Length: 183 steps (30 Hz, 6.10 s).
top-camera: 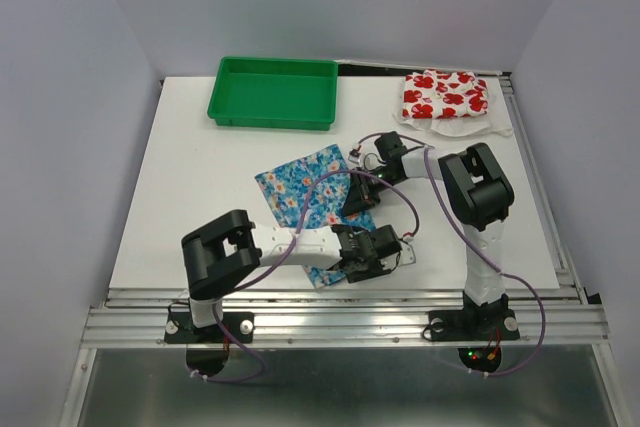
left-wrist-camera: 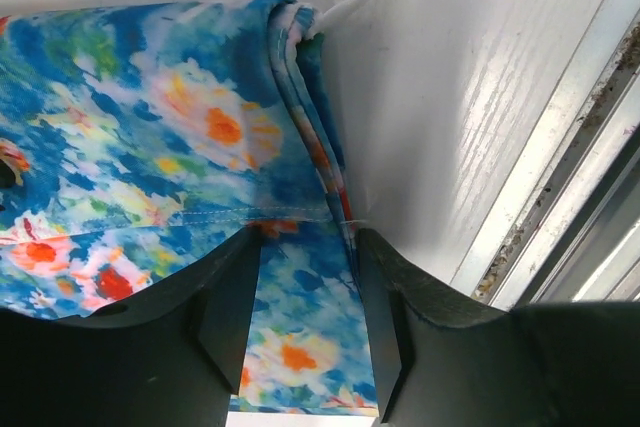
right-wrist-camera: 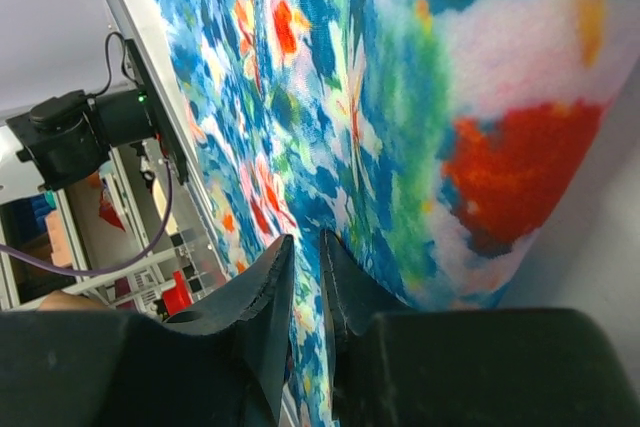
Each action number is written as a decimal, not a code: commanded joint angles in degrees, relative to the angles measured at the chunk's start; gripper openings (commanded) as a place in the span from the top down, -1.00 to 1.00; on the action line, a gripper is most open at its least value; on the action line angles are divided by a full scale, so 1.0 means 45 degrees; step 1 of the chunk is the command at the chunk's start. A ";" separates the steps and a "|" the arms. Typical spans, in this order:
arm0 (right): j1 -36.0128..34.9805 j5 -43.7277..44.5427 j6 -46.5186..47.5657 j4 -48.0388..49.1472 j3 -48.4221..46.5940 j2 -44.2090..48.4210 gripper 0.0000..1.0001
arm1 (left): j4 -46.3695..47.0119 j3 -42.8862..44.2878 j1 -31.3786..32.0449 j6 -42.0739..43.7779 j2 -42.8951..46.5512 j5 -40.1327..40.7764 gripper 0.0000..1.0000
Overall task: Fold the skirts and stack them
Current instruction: Fold the skirt
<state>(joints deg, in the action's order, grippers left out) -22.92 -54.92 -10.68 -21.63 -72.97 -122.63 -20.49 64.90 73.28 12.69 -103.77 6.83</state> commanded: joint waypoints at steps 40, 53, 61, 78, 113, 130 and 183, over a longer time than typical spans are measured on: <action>-0.0278 0.3453 0.3486 -0.2108 0.2153 0.0298 0.55 | -0.1618 0.1377 -0.7063 0.3096 0.1869 -0.9369 1.00; -0.0278 0.3629 0.3291 -0.2225 0.1821 0.0064 0.54 | 0.0293 0.0326 -0.4392 0.0524 0.2453 -0.8476 0.78; -0.0278 0.3649 0.3115 -0.2225 0.1723 -0.0112 0.55 | 0.0179 0.0089 -0.1872 -0.0535 0.1575 -0.6012 0.16; -0.0278 0.4078 0.2998 -0.2460 0.1996 -0.0074 0.56 | 0.0667 -0.0048 0.1216 -0.0808 -0.0280 0.0258 -0.53; -0.0396 0.4176 0.3485 -0.2987 0.2016 0.0200 0.67 | -0.1599 0.0538 0.2253 -0.0222 -0.0341 -0.0345 1.00; -0.0396 0.4156 0.3779 -0.3163 0.1899 0.0180 0.67 | -0.3141 0.2861 -0.4132 0.2940 0.2454 -0.6908 1.00; -0.1001 0.3162 0.1727 -0.3085 -0.7224 -0.3179 0.49 | -0.1850 0.0691 -0.6166 0.5403 0.0969 -0.9311 1.00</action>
<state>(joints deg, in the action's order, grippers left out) -26.59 -40.10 -6.20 -36.91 -108.88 -137.16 -23.62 62.89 45.63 36.01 -100.05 -34.81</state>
